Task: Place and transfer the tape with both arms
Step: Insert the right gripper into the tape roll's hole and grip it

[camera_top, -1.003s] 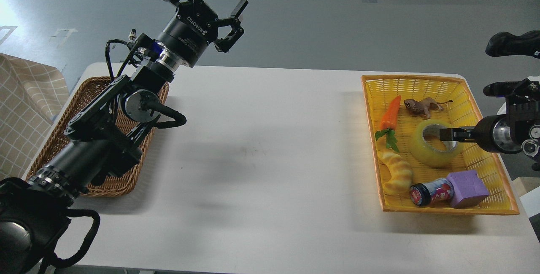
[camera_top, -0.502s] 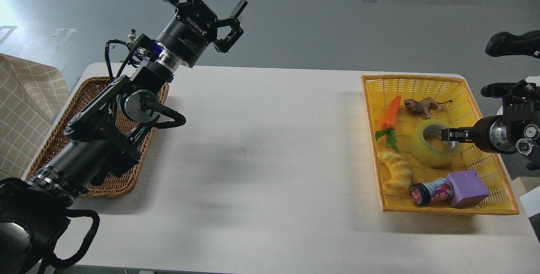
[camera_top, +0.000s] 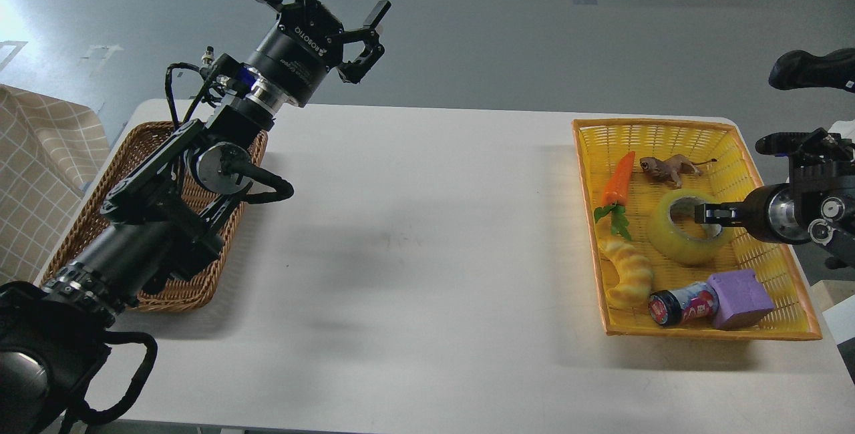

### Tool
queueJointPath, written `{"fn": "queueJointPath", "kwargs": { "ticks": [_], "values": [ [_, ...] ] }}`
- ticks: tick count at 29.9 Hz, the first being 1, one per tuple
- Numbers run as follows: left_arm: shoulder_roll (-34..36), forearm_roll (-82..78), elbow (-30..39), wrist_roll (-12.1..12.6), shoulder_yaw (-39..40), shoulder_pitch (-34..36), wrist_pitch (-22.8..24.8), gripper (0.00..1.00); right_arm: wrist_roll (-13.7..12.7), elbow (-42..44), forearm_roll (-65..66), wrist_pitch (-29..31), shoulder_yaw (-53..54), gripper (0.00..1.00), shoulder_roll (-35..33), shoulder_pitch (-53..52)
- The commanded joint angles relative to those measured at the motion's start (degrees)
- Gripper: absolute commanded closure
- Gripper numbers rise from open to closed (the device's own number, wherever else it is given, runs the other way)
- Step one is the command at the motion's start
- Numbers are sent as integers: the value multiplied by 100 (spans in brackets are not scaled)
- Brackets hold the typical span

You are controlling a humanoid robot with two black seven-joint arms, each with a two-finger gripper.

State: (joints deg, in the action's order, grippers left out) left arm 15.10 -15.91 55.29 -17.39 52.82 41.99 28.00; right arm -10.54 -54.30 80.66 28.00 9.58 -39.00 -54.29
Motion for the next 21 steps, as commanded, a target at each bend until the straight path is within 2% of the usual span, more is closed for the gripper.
{"fn": "queueJointPath", "kwargs": {
  "ticks": [1,6,11,14,15,17,21],
  "values": [
    [2,0,0,-2,0,-7,0,2,0,8,-6,0,0,43,24,49],
    [-7,0,0,-2,0,-7,0,2,8,16,-15,0,9,46,24,102],
    [-24,0,0,-2,0,-16,0,2,8,104,-24,0,0,63,33,111],
    [-16,0,0,-2,0,-16,0,2,8,209,-24,0,9,82,85,102],
    [-16,0,0,-2,0,-16,0,2,8,210,-24,0,9,82,85,102],
    [-7,0,0,-2,0,-16,0,2,8,218,-33,0,44,93,94,102],
    [-7,0,-35,-2,-9,2,0,2,0,210,-42,0,53,100,156,15]
  ]
}}
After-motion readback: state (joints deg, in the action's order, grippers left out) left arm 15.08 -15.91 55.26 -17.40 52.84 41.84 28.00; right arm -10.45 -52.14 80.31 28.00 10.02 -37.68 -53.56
